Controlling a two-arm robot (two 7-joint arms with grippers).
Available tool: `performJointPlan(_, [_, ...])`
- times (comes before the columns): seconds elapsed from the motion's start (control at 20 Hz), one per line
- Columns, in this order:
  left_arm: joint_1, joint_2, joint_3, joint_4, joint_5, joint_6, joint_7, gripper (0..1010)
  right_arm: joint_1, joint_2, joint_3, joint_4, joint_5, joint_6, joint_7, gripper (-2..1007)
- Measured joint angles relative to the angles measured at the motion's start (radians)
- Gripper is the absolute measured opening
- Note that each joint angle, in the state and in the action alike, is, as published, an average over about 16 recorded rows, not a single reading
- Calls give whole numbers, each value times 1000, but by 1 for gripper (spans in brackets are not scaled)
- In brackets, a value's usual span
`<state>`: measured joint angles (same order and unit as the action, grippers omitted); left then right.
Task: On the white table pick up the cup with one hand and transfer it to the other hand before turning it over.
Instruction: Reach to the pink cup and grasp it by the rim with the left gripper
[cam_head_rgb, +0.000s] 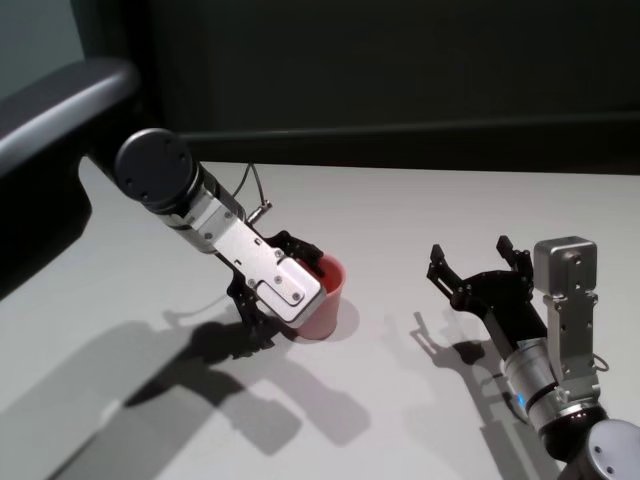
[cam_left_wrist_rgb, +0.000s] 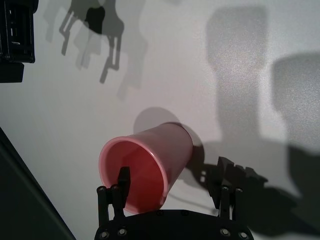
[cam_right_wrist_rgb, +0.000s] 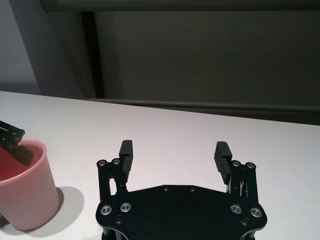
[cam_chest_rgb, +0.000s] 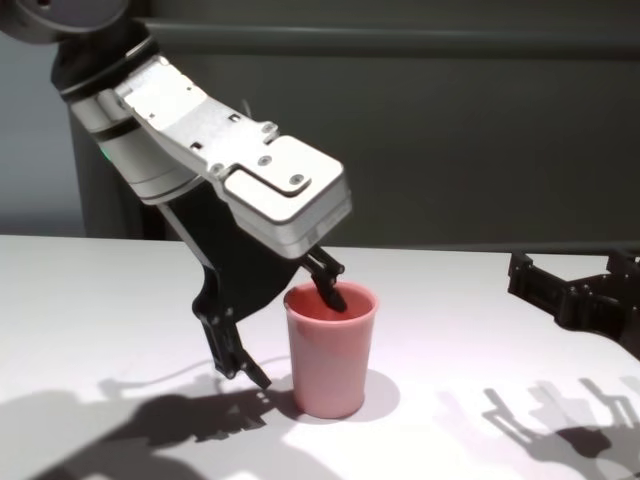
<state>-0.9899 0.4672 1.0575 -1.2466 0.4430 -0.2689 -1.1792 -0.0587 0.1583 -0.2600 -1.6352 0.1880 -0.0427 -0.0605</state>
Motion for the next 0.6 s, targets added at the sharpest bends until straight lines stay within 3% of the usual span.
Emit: performJointPlan(0.6, [-9, -2, 28, 8, -17, 0, 8, 1001, 0, 0, 0, 0, 0, 0, 0, 1003])
